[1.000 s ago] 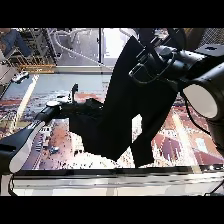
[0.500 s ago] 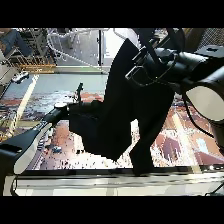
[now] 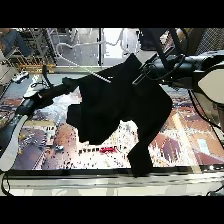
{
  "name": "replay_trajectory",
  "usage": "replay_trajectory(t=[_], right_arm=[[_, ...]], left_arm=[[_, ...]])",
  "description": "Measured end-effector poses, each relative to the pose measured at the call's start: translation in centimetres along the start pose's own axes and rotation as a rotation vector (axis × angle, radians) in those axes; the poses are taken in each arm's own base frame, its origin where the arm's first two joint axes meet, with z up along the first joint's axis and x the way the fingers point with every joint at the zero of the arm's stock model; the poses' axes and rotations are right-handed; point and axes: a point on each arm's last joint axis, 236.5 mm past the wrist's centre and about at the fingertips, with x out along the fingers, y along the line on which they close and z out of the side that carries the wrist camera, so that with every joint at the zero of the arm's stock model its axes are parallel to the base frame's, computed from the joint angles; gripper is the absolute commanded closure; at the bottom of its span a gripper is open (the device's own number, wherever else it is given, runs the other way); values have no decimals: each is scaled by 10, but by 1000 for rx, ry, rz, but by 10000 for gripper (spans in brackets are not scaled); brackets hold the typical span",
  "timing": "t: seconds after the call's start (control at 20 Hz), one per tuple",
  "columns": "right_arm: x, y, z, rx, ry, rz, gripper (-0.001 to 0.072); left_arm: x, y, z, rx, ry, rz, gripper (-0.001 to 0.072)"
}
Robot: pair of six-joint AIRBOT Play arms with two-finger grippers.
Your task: Fold the clothes and pants, and hang the long-sleeved shirts on hangers.
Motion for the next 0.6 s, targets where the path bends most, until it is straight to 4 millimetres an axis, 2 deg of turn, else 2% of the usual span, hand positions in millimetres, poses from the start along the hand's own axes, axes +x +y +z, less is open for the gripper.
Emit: replay_trajectory(t=[0.15, 0.3, 0.4, 0.6], right_arm=[[11, 9, -27, -116, 96, 56, 678], [27, 16, -64, -222, 230, 95, 678], [38, 13, -80, -257, 291, 83, 678], [53, -5, -96, -313, 365, 13, 679]], left_arm=[[-12, -6, 20, 10, -24, -7, 689], [-18, -18, 21, 16, 1, -44, 689], [-21, -23, 19, 18, 20, -65, 689], [-30, -30, 17, 12, 51, -98, 689]])
